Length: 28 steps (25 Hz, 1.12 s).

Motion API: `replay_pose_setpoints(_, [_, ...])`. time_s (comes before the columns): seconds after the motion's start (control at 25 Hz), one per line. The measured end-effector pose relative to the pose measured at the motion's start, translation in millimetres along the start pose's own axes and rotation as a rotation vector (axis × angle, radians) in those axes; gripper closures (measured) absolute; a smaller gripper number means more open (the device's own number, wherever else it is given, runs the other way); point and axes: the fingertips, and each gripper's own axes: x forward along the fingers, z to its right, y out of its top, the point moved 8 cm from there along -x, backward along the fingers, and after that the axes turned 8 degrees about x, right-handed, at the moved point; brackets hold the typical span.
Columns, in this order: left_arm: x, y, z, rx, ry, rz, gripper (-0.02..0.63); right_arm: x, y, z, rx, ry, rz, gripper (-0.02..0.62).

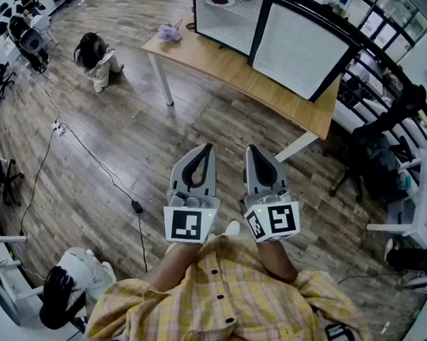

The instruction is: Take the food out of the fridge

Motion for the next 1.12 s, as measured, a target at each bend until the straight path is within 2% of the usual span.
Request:
replay_pose_setpoints(0.68, [-18, -12, -43, -0.045, -0.047, 0.084, 0.598, 14, -17, -51, -0.057, -0.028, -0.012, 0.589])
replay_pose_setpoints(0.96, [1, -29, -54, -0.054, -0.055, 0.044, 0.598, 36, -26, -42, -0.018, 0.011, -0.046, 0.589])
replay_pose_setpoints(1.12, [27, -32, -59, -0.031, -0.070, 0.044, 0.598, 58, -24, -24, -0.023, 0.013, -0.023, 0.589])
